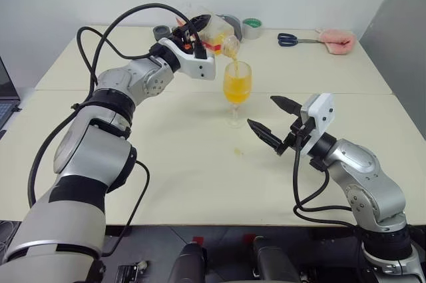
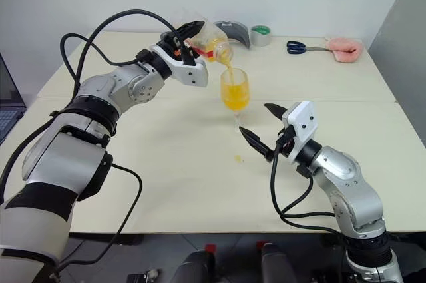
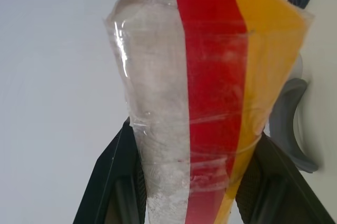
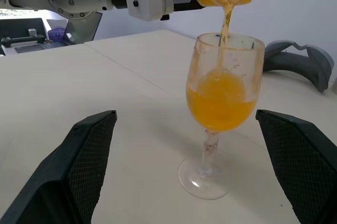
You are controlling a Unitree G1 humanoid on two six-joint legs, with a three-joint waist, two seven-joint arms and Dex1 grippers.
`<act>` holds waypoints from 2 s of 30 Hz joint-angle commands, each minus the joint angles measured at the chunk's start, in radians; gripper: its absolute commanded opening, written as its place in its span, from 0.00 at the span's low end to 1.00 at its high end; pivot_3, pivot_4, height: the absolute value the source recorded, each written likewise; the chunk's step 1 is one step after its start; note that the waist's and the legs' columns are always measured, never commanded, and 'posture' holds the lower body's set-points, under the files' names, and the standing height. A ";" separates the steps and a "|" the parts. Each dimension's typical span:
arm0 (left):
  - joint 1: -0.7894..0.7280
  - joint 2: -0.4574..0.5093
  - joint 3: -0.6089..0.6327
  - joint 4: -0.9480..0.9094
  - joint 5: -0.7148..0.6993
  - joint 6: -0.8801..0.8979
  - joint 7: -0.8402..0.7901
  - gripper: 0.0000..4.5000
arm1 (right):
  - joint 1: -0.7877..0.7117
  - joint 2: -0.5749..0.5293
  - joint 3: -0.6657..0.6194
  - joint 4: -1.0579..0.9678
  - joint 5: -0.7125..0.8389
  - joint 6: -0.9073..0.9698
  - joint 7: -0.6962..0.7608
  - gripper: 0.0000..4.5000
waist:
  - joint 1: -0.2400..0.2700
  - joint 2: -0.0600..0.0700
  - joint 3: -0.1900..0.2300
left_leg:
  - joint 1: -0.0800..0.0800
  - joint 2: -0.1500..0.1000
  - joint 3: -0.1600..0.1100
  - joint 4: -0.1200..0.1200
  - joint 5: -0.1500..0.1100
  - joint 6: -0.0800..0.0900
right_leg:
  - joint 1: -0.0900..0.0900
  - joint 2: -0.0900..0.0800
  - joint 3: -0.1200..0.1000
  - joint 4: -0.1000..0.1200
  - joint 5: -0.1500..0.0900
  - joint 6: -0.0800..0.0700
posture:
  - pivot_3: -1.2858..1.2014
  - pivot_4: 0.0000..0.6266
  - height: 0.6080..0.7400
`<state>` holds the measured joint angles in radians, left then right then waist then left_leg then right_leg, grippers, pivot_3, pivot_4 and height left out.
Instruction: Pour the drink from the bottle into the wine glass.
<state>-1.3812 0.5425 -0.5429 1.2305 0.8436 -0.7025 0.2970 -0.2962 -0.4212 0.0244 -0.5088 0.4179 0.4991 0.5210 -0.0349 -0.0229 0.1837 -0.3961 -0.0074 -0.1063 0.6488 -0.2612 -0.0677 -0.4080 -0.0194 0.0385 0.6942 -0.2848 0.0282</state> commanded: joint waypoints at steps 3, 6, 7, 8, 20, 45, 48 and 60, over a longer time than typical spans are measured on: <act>-0.038 -0.006 0.027 -0.006 -0.039 0.005 -0.005 0.38 | -0.010 -0.016 -0.020 -0.039 0.004 -0.005 0.000 1.00 | 0.000 0.000 0.000 | 0.000 0.000 0.000 0.000 0.000 0.000 | 0.000 0.000 0.000 0.000 0.000 0.000 | 0.52 0.24 1.00; -0.037 -0.008 0.027 -0.005 -0.044 0.006 -0.010 0.38 | -0.012 -0.021 -0.024 -0.037 0.006 -0.005 0.001 1.00 | 0.000 0.000 0.000 | 0.000 0.000 0.000 0.000 0.000 0.000 | 0.000 0.000 0.000 0.000 0.000 0.000 | 0.52 0.24 1.00; -0.036 -0.009 0.029 -0.004 -0.049 0.008 -0.015 0.38 | -0.012 -0.021 -0.024 -0.037 0.007 -0.006 0.001 1.00 | -0.001 0.000 0.000 | 0.000 0.000 0.000 0.000 0.000 0.000 | 0.000 0.000 0.000 0.000 0.000 0.000 | 0.52 0.24 1.00; -0.035 -0.010 0.032 -0.002 -0.054 0.009 -0.022 0.38 | -0.013 -0.022 -0.024 -0.037 0.007 -0.006 0.001 1.00 | -0.001 0.000 0.000 | 0.000 0.000 0.000 0.000 0.000 0.000 | 0.000 0.000 0.000 0.001 0.000 0.000 | 0.52 0.24 1.00; 0.000 -0.054 0.129 -0.021 -0.216 0.021 -0.219 0.38 | -0.026 -0.019 -0.031 -0.036 0.007 -0.011 -0.007 1.00 | -0.001 0.000 0.000 | 0.000 0.000 0.000 0.001 0.000 0.000 | 0.000 0.000 0.000 0.001 0.000 0.000 | 0.52 0.24 1.00; 0.717 -0.029 0.794 -0.863 -1.029 0.949 -0.669 0.38 | -0.208 0.035 0.181 0.010 0.004 0.162 0.032 1.00 | -0.039 -0.001 -0.002 | -0.003 0.001 -0.005 0.011 0.001 -0.002 | 0.000 0.000 -0.002 0.006 0.000 -0.001 | 0.52 0.24 1.00; 0.766 -0.039 0.828 -0.891 -1.051 0.981 -0.650 0.38 | -0.241 0.052 0.212 0.043 -0.016 0.161 0.037 1.00 | -0.029 -0.001 -0.002 | -0.003 0.000 -0.005 0.012 0.001 -0.001 | 0.000 -0.001 -0.002 0.006 0.000 0.000 | 0.52 0.24 1.00; 0.853 -0.058 0.845 -0.890 -1.079 0.944 -0.655 0.38 | -0.278 0.092 0.260 0.095 -0.061 0.129 0.070 1.00 | -0.022 -0.002 -0.003 | -0.002 0.001 -0.003 0.011 -0.001 0.001 | 0.000 -0.001 -0.001 0.005 0.000 -0.001 | 0.52 0.24 1.00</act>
<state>-0.5302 0.4862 0.2838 0.3672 -0.2128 0.2489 -0.3599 -0.5518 -0.3367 0.2840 -0.3889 0.3596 0.6510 0.5809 -0.0569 -0.0247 0.1812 -0.3984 -0.0067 -0.1096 0.6601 -0.2622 -0.0668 -0.4084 -0.0204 0.0377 0.6997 -0.2848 0.0276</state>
